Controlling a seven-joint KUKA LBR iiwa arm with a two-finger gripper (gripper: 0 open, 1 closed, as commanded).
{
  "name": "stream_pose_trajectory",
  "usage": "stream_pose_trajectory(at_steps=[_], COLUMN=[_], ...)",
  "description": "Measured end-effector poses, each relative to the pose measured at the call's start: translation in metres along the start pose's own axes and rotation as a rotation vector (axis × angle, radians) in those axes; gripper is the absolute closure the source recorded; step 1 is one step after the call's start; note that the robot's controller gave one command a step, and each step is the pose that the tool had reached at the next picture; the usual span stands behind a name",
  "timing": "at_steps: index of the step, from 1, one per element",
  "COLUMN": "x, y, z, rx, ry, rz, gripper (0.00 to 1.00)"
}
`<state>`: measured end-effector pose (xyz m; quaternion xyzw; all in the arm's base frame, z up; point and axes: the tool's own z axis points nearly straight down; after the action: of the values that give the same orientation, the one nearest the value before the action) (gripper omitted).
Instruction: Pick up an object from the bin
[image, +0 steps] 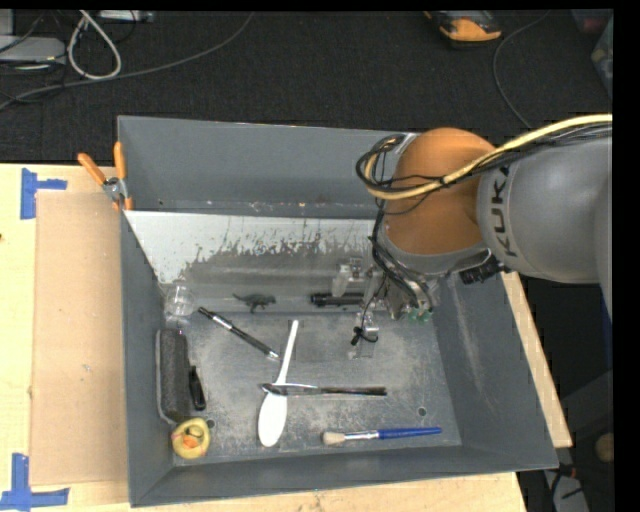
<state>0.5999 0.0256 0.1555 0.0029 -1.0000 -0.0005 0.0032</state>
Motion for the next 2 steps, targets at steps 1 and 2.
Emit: stream_pose_trajectory(at_steps=[1, 2], x=[-0.001, 0.058], y=[0.000, 0.010], z=[-0.002, 0.082], rx=[0.000, 0.000], ry=[-0.005, -0.004], rz=[0.001, -0.026], gripper=[0.00, 0.00])
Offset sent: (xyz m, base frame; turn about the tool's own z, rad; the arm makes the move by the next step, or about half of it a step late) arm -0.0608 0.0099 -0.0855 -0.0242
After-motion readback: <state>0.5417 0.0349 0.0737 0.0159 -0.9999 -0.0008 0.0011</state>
